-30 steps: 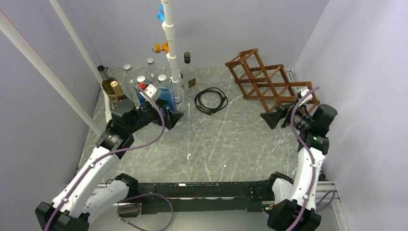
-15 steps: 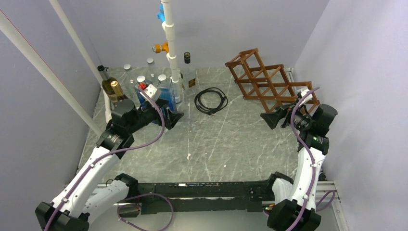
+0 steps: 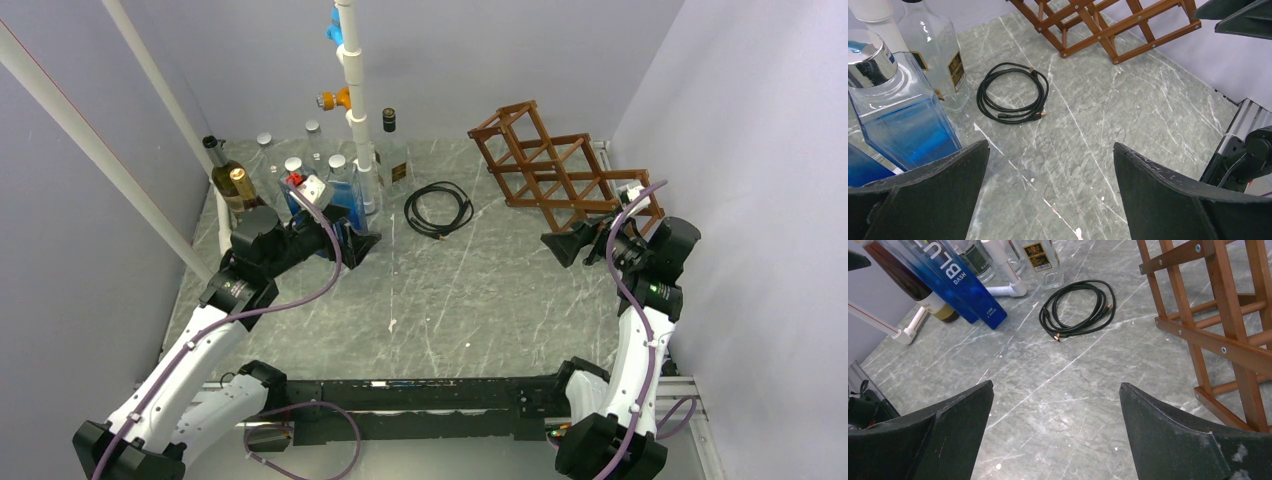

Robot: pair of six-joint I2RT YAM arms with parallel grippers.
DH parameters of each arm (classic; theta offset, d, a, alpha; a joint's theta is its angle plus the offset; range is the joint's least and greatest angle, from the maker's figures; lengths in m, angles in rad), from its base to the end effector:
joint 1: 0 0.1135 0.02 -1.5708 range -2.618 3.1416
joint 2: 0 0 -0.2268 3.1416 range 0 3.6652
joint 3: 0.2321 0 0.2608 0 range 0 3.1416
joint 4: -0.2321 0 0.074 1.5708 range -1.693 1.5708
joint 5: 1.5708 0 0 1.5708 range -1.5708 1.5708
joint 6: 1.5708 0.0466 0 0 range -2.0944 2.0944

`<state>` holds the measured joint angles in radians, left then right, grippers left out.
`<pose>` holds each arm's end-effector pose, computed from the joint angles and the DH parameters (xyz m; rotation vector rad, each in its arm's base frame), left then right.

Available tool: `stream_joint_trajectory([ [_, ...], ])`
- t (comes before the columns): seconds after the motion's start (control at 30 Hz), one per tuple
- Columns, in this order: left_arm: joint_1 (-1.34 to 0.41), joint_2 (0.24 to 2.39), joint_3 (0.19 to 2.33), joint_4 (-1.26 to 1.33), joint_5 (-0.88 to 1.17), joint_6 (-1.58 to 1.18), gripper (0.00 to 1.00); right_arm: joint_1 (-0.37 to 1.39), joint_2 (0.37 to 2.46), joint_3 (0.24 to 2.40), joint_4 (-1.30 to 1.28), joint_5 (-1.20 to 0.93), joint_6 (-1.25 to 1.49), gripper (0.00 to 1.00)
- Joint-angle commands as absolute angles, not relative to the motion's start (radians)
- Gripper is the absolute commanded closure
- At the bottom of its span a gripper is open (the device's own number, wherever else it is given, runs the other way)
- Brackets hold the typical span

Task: Take the wine bottle off the wine rack
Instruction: Reset both arms

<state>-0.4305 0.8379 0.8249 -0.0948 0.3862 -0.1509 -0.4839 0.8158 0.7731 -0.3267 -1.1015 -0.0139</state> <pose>0.2102 -0.1158 0.3261 0.5330 1.6439 -0.7568 0.2047 -0.0606 0.2934 -0.2906 1.7640 0.7027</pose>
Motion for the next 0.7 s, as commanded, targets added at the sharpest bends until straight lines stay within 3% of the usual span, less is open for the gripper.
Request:
stream_joint_trajectory([
  [0.0, -0.426, 0.816, 0.839, -0.085, 0.373, -0.137, 0.00, -0.492, 0.798, 0.769, -0.275, -1.099, 0.037, 0.00],
  [0.67, -0.426, 0.810, 0.837, -0.089, 0.363, -0.129, 0.00, -0.491, 0.789, 0.776, -0.242, -0.989, 0.175, 0.00],
])
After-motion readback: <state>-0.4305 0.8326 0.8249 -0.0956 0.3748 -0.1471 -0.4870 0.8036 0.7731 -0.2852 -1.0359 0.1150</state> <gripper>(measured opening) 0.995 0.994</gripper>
